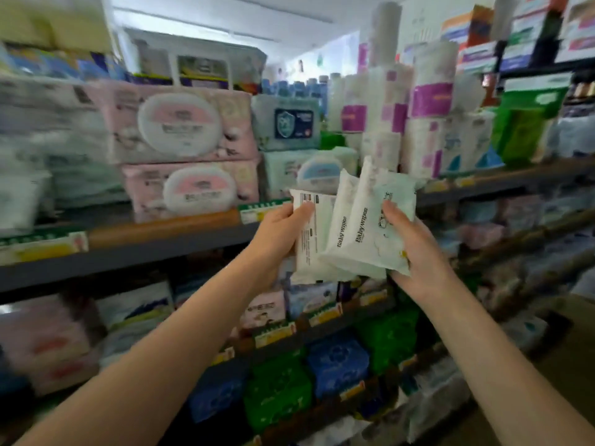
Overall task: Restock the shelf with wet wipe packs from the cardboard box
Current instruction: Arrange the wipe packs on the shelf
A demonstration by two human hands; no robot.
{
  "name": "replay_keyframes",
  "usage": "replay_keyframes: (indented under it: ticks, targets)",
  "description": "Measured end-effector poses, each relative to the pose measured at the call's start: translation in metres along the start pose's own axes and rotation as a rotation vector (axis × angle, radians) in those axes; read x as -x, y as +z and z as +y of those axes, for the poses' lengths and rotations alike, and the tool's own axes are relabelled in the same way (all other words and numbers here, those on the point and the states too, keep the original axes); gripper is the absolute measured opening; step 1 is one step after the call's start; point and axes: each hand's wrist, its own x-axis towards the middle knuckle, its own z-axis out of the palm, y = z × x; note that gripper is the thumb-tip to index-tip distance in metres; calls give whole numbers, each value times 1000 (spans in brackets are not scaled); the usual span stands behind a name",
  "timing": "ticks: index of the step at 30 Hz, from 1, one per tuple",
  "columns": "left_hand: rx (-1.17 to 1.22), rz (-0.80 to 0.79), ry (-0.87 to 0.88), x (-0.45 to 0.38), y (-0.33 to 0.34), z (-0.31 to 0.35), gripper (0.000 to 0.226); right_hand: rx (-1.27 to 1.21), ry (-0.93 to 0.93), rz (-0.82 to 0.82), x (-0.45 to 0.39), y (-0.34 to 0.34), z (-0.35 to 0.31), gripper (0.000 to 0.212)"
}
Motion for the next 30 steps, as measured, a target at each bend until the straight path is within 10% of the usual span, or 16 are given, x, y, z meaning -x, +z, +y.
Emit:
replay_keyframes:
  ticks: [5,13,30]
  targets:
    - [273,323,99,1,-59,43,29,-64,20,-265,-35,82,5,33]
    - [544,90,199,30,-124,59,52,-63,27,-522,-62,158,23,18]
    - [2,515,277,39,-263,99,13,144,-347,-574,-70,243,51,27]
